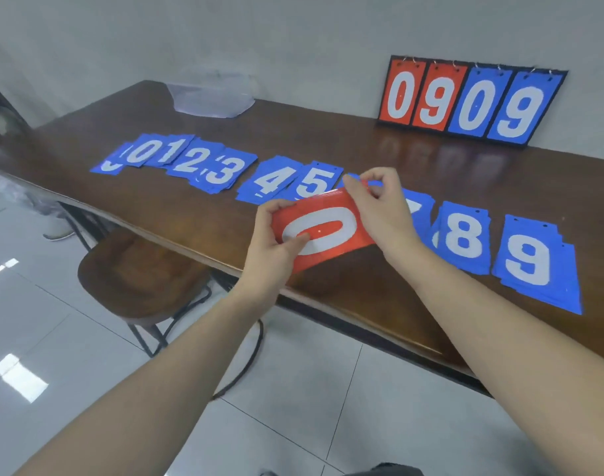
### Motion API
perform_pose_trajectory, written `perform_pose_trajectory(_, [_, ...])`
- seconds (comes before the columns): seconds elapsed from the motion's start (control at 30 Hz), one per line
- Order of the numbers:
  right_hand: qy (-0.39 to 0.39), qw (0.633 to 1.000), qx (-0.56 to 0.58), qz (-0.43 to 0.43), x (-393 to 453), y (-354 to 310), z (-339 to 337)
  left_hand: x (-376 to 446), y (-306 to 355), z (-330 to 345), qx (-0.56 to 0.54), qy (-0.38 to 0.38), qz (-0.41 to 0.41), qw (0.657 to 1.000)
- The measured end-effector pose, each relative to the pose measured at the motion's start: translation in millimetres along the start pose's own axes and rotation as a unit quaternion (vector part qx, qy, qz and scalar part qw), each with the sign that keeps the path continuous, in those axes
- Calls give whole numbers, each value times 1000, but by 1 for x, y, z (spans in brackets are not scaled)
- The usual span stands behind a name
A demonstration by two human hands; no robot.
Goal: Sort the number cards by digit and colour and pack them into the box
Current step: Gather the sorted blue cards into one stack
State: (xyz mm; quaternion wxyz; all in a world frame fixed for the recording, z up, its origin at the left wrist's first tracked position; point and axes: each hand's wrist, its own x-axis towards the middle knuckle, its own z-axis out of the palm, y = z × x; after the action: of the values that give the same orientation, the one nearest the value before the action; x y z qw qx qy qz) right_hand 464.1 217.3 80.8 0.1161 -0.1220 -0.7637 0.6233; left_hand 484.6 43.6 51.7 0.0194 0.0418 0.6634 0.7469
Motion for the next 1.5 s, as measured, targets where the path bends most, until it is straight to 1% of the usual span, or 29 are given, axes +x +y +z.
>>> perform_pose_trajectory(0.1, [-24,992,108,65,11,-11,33,24,10,-34,-86,24,-48,995])
perform_pose_trajectory(0.17, [-75,973,191,104,20,-14,53,41,15,-50,-131,47,-78,987])
perform_pose_trajectory(0.23, [-129,955,234,128,30,-13,70,60,18,-60,-166,61,-92,980])
perform_pose_trajectory(0.3, [-153,953,223,134,42,-13,85,79,20,-65,-171,65,-101,978])
perform_pose_trajectory(0.4, [-139,960,209,128,71,-11,97,105,19,-66,-165,64,-131,975])
perform_pose_trajectory(0.53, [-121,973,152,122,140,-12,104,153,18,-67,-200,41,-195,959])
perform_pose_trajectory(0.57, [-122,973,146,127,160,-13,105,169,19,-67,-191,40,-202,960])
perform_pose_trajectory(0.63, [-134,973,134,134,200,-16,110,202,23,-65,-131,53,-195,971])
perform_pose_trajectory(0.73, [-145,975,101,133,258,-15,116,252,30,-61,-14,120,-178,977])
perform_pose_trajectory(0.8, [-143,978,70,137,294,-11,118,278,33,-60,35,155,-152,976])
perform_pose_trajectory(0.87, [-136,981,25,136,324,-3,120,298,29,-64,95,157,-119,976])
perform_pose_trajectory(0.93, [-115,986,-41,115,348,7,122,312,25,-71,134,157,-110,972])
perform_pose_trajectory(1.0, [-93,983,-138,81,361,19,125,324,19,-80,138,159,-121,970])
perform_pose_trajectory(1.03, [-84,973,-203,70,365,26,127,329,16,-84,138,156,-128,970])
perform_pose_trajectory(1.1, [-72,937,-336,58,366,34,129,336,11,-92,139,148,-134,970])
perform_pose_trajectory(1.13, [-61,925,-371,48,365,35,131,339,8,-97,139,148,-131,970])
perform_pose_trajectory(1.23, [-15,920,-389,-44,357,31,144,344,3,-113,136,153,-121,971])
perform_pose_trajectory(1.3, [-10,924,-369,-105,345,25,162,344,0,-130,129,156,-119,972])
perform_pose_trajectory(1.4, [-53,930,-325,-164,323,11,208,343,0,-167,109,164,-133,971])
perform_pose_trajectory(1.5, [-120,919,-316,-203,297,-1,266,337,4,-218,92,184,-144,968])
